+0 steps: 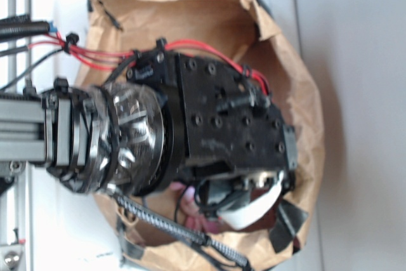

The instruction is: Grab the pink bunny.

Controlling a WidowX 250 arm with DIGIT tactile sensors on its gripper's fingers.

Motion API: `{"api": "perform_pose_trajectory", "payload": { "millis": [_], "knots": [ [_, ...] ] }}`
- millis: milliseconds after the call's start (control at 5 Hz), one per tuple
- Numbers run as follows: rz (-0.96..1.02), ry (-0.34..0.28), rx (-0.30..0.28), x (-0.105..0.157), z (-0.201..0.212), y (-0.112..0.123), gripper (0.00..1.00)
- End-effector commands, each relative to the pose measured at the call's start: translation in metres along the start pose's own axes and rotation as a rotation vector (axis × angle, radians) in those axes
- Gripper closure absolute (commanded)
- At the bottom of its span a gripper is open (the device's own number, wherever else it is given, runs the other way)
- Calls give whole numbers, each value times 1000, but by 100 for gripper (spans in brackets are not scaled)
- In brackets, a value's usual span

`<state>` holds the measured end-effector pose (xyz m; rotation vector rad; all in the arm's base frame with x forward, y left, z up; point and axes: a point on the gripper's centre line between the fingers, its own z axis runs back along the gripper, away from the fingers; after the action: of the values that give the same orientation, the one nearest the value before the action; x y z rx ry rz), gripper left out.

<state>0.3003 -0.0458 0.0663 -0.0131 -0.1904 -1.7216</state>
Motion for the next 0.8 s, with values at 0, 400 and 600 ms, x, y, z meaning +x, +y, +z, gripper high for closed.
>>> {"api": "perform_pose_trajectory", "payload": {
  "millis": [0,400,600],
  "knots": [
    [-47,0,-1,27,-2,2,0],
    [-52,80,-74,35,-32,-28,0],
    [-35,92,-75,33,-31,-38,0]
  ]
}}
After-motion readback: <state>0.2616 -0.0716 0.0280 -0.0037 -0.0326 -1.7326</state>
